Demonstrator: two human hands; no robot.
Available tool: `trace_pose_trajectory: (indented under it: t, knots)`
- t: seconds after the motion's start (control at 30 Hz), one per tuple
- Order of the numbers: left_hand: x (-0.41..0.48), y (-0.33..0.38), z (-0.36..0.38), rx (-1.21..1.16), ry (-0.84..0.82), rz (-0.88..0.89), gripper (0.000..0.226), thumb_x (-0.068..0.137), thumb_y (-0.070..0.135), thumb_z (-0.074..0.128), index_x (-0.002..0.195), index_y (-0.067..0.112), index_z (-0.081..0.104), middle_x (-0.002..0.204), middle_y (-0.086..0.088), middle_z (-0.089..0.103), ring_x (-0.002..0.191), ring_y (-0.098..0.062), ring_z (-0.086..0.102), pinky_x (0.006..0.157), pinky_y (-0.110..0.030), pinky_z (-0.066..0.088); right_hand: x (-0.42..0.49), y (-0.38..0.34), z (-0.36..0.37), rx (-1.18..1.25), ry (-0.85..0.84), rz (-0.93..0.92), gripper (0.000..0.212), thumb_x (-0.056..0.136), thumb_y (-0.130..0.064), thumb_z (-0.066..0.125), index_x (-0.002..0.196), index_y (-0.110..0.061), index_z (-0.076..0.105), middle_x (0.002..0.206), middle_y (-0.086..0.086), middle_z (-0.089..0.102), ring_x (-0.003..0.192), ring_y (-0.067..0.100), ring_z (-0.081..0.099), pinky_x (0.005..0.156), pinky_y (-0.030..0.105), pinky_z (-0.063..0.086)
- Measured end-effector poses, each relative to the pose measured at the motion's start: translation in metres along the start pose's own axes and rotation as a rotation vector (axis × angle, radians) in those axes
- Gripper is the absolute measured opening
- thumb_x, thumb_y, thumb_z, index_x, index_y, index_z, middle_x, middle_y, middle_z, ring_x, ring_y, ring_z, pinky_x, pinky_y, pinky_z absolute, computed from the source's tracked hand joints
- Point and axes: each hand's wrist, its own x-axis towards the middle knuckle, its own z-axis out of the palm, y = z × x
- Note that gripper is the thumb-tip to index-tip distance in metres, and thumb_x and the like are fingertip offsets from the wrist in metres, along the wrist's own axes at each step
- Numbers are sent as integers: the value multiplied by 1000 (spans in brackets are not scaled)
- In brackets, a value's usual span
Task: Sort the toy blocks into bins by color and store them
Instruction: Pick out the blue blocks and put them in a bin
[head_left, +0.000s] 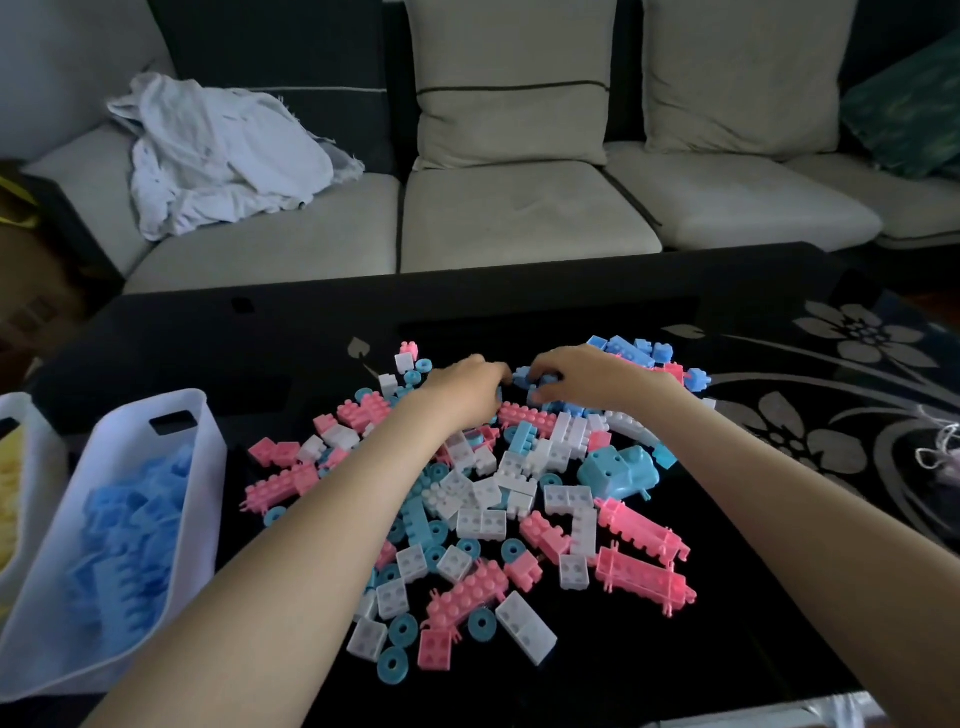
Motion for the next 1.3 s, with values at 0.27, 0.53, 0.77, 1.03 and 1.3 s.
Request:
trace_pose_trajectory:
  t: [0.27,0.53,0.77,1.03,1.3]
  knots:
    - [-6,-2,-7,-80,54,32,21,94,20,52,114,16,61,113,-7,59,90,-19,56,72,-28,42,2,-5,-1,-18,50,-13,24,90,-24,59,113,-18,59,99,-6,50,87,11,51,76,24,37]
    - [-14,-14,-10,-301,205,43,13,97,20,50,106,16,58,105,-4,60,85,-15,57,68,-27,45,-7,-5,-14,33,133,25,22,92,-20,56,114,-16,58,108,2,59,87,13,53,75,23,38]
    - [-33,-7,-10,-886,259,-118,9,96,19,51,89,24,53,93,-1,60,87,-19,59,82,-37,52,-17,-18,-20,179,289,74,24,94,-17,53,118,-13,55,113,5,58,89,16,56,71,22,43]
    - [-54,16,-26,-1354,159,-338,8,97,9,47,92,14,51,114,-14,55,96,-23,58,75,-29,53,-39,-40,-22,654,427,71,18,93,-16,55,110,-21,57,104,-1,60,88,12,59,67,20,50]
    - [-120,-32,-51,-920,362,-381,6,96,18,48,93,23,51,98,-3,59,86,-17,60,72,-34,52,-50,-144,-18,909,306,-123,18,94,-14,53,104,-29,56,102,-8,61,90,10,63,65,19,54]
